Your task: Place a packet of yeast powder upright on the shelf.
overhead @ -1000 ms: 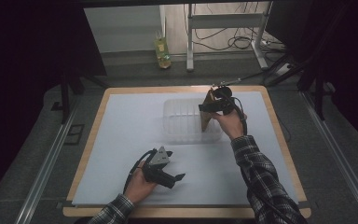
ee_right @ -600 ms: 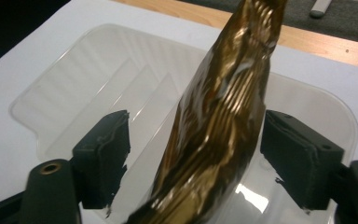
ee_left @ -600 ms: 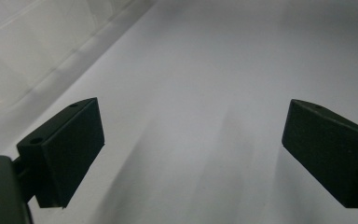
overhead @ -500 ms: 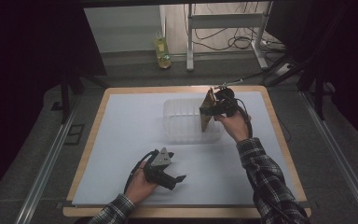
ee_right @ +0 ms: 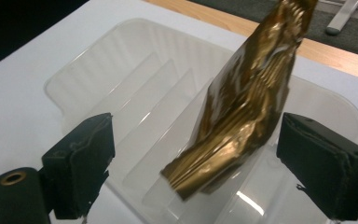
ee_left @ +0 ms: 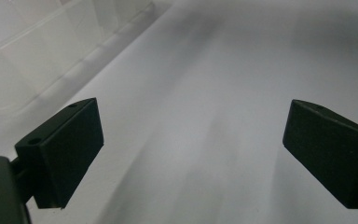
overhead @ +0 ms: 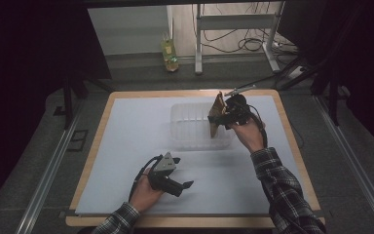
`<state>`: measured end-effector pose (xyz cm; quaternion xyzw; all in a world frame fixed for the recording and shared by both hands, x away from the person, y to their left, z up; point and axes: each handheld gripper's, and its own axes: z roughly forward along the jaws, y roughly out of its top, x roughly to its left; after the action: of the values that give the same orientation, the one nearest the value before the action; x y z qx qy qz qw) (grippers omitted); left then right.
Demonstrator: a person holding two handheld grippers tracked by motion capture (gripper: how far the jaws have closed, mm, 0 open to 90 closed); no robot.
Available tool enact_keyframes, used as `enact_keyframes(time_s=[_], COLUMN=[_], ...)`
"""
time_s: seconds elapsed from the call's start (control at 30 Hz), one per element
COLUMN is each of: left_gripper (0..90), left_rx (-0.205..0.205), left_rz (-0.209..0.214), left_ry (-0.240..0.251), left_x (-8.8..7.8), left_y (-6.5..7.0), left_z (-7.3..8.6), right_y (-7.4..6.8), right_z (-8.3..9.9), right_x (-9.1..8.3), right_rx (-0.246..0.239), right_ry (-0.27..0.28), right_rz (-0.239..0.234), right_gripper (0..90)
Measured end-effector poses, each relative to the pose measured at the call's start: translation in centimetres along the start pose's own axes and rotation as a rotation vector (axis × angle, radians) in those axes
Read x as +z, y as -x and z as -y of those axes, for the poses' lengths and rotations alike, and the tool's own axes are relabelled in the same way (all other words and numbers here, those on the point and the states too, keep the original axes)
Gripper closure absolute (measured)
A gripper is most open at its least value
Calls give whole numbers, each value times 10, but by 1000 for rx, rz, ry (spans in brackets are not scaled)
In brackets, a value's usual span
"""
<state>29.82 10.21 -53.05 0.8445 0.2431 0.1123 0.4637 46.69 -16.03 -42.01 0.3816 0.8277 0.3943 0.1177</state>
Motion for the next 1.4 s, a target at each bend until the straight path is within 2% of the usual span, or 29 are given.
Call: enact_keyframes(time_s=[0.3, 0.87, 1.4], left_gripper=[48, 47, 46], left_rx=[4, 7, 7], left_rz=[-2, 0, 1], left_ry=[-9, 1, 5], left_x=[0, -2, -3], left_y=[0, 0, 0], left_z=[0, 0, 0], right_y=[-7, -7, -18], right_z=[7, 23, 41], right_x=[-6, -22, -36], right_rx=[-52, -41, -93], right_ry=[0, 15, 14], right_rz=[1, -33, -42], right_gripper=[102, 93, 85])
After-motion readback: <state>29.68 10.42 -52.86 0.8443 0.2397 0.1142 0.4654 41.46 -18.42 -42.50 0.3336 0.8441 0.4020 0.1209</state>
